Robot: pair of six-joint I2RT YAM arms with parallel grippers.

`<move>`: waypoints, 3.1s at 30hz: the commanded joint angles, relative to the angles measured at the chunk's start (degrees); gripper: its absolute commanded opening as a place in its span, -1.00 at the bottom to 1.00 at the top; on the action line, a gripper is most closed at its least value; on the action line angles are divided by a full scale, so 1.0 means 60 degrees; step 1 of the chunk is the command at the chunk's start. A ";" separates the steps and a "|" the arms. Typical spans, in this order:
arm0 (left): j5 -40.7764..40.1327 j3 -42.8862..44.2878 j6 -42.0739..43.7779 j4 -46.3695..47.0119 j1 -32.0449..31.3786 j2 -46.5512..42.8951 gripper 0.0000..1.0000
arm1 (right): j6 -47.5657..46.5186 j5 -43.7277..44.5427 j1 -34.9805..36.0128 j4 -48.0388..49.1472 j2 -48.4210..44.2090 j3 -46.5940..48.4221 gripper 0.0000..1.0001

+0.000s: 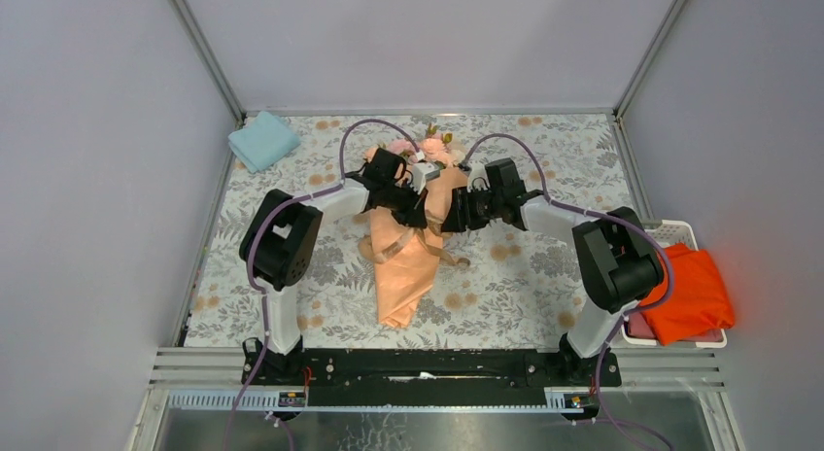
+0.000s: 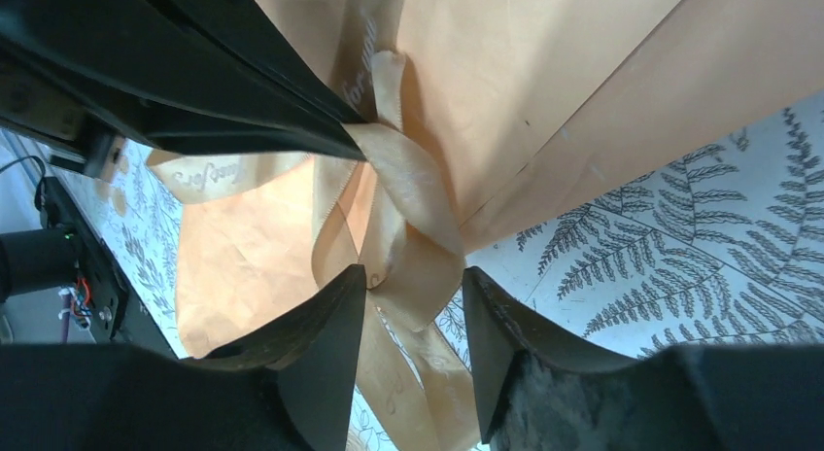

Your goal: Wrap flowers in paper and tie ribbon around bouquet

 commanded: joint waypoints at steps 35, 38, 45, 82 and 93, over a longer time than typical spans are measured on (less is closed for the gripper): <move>-0.1373 0.0859 0.8399 -0.2687 -0.0973 -0.0940 -1.00 | 0.1385 -0.1631 0.0096 0.0490 0.1487 0.1090 -1.00; -0.0162 0.1697 0.8024 -0.3678 -0.0650 -0.0833 -1.00 | 0.1293 -0.1917 0.0096 0.0425 0.1765 0.1056 -1.00; 0.1650 0.2777 0.6413 -0.4074 0.0046 -0.0895 -1.00 | 0.0229 -0.2684 0.0111 -0.0734 0.1868 0.1002 -0.98; -0.1228 0.0081 -0.0541 0.1299 0.0099 -0.0027 -1.00 | 0.6022 0.4495 0.2783 0.3723 -0.0951 -0.2009 -0.09; -0.1245 -0.0485 -0.0492 0.1716 0.0041 -0.0272 -1.00 | 0.5871 0.5695 0.2755 0.3123 0.0433 -0.1020 0.06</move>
